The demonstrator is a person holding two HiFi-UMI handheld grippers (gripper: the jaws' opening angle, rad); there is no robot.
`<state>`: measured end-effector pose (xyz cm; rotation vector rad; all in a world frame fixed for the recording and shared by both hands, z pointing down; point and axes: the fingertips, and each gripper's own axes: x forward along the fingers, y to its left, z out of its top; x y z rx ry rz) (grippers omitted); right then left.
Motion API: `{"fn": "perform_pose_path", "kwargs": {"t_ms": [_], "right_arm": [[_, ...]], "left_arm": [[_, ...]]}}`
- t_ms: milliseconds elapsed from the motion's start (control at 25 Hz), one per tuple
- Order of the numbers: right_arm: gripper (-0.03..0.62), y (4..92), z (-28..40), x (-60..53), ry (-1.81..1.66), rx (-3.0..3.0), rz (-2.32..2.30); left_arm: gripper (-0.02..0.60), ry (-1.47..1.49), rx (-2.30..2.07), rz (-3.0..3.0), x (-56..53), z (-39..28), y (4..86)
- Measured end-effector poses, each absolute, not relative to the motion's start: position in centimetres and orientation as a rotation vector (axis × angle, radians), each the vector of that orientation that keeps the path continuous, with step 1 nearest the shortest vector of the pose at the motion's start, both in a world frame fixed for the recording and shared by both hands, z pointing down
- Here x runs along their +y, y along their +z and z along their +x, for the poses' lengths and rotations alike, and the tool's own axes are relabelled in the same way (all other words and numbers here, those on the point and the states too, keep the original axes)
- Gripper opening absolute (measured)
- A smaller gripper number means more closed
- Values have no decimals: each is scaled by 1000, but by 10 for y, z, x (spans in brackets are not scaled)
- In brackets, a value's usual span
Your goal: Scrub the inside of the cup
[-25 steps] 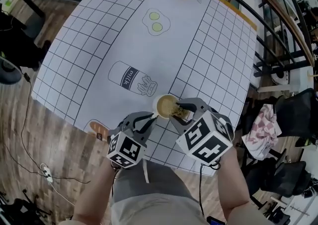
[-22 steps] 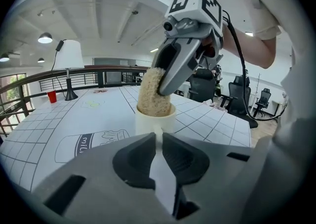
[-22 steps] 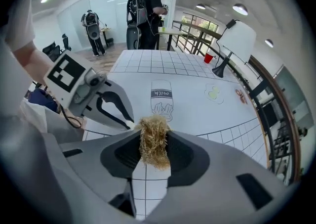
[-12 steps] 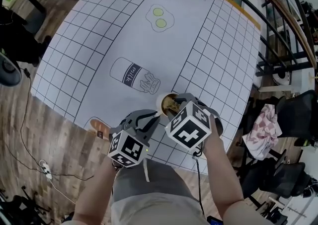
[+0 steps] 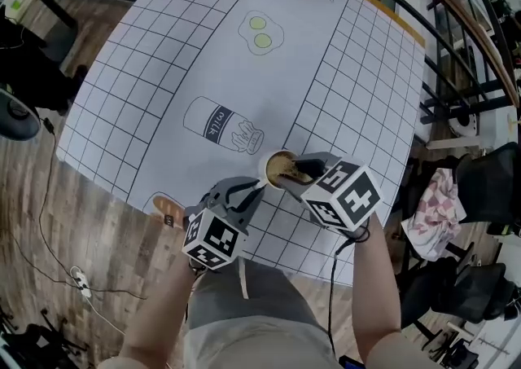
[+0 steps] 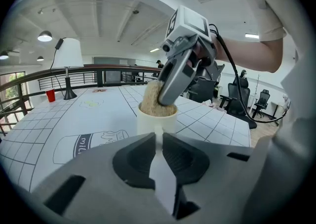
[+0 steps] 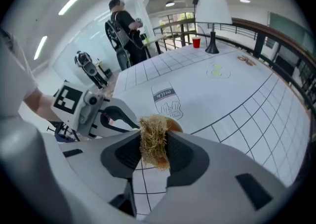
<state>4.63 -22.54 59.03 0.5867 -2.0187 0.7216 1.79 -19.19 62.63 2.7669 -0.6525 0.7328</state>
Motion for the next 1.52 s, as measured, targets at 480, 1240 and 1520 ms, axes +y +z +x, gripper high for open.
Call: {"fn": "perform_pose_path", "kwargs": {"t_ms": [480,1240,1520], "right_arm": [[130,491,82,-223,622,-2378,1047],[133,275,112,-175,-58,-2522,1599],[133,199,113,-143,-405,-2474,1705]], "left_arm": [[112,728,-696,2666,-186,15,615],[20,170,-998,2939,-200,12,338],[17,-17,-1124,2997,-186,-3,244]]}}
